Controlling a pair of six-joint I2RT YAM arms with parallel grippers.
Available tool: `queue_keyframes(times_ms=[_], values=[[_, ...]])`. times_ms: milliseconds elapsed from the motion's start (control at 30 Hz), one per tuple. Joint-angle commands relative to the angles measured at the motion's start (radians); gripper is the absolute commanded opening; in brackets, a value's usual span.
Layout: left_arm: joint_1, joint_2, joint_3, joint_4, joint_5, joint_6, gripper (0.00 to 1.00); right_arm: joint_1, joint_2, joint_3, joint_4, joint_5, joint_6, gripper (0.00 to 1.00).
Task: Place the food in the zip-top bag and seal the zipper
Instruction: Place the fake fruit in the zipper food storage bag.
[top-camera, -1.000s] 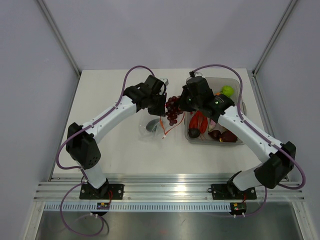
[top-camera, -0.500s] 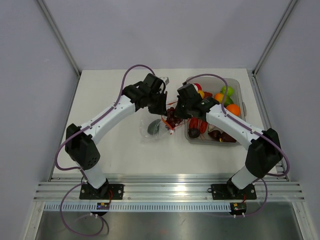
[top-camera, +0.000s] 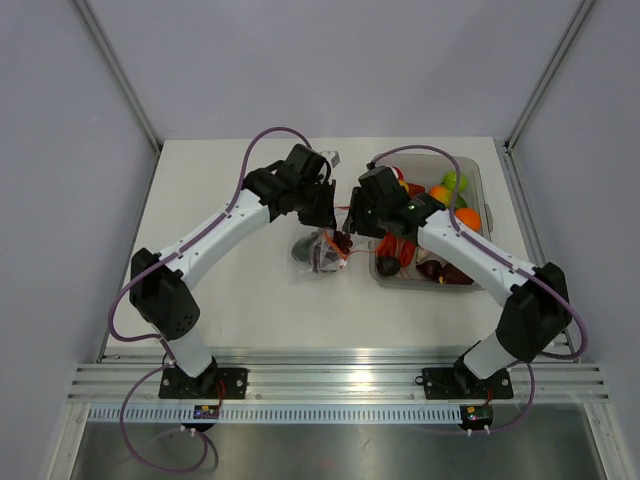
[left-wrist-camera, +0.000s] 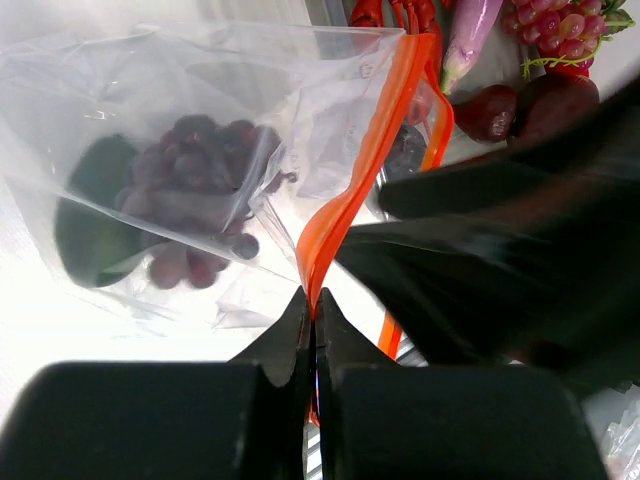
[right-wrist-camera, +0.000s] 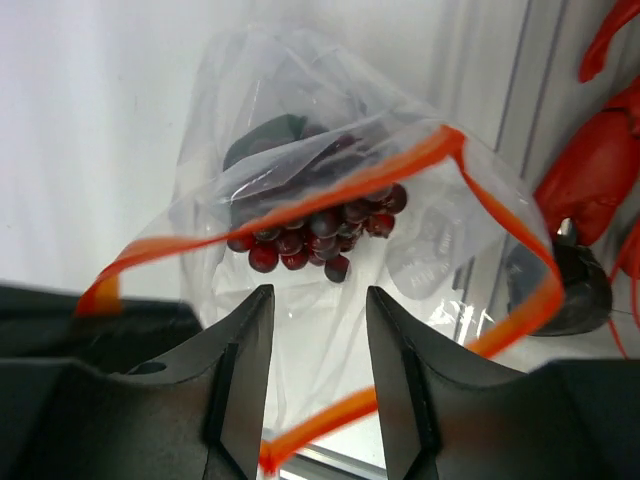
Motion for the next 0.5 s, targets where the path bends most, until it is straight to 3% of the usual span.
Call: queue_keyframes(times_ms=[0,167,300,467], values=[[0.008,-0.04,0.036,0.026,0.019,0.001,0.0,0.004,-0.15,0.001,0.004,0.102,-0.022,0.49],[0.015,-0.043,0.025,0.012,-0.003,0.004,0.0,-0.032,-0.277,-0.097,-0.042,0.287,-0.006,0.48],[0.029,-0.063,-0.002,0.018,-0.009,0.007,0.0,-0.174,-0.386,-0.249,-0.036,0.212,0.025,0.53],[0.032,-0.066,-0.019,0.029,0.005,0.004,0.0,-0.226,-0.328,-0.362,-0.025,0.11,0.024,0.66]])
